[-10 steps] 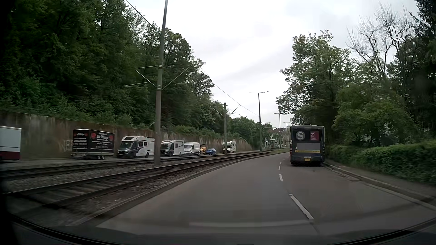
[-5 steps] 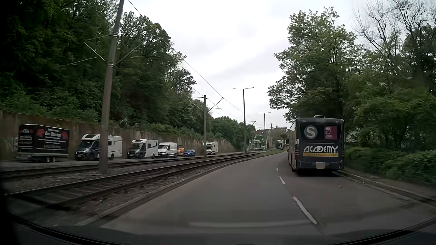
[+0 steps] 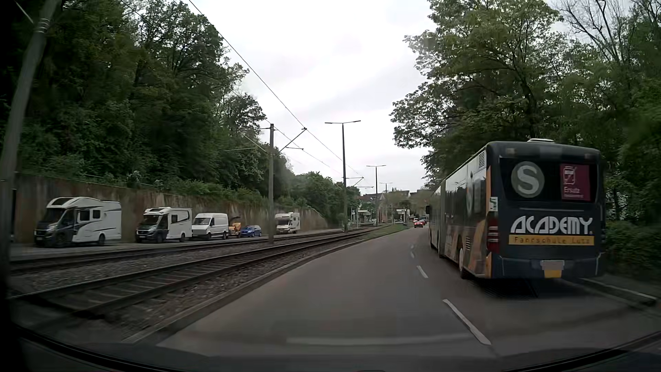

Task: Follow the waypoints while adhering to traffic rules and regulations

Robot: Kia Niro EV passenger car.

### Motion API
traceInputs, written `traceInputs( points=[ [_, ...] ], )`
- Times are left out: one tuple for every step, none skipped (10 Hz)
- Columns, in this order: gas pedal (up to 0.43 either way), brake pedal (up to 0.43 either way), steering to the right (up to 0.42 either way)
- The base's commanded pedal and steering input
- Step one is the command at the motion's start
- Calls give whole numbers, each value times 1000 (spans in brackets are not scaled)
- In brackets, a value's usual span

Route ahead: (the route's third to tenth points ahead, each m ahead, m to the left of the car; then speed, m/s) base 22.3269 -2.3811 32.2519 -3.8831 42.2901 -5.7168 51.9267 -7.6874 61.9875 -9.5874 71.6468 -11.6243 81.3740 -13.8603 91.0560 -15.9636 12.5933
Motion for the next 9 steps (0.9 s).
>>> traceInputs(
  points=[
    [98,0,41],
    [110,0,39],
    [110,0,39],
    [110,0,39],
    [110,0,38],
    [118,0,37],
    [118,0,37],
    [118,0,36],
    [130,0,36]
  ],
)
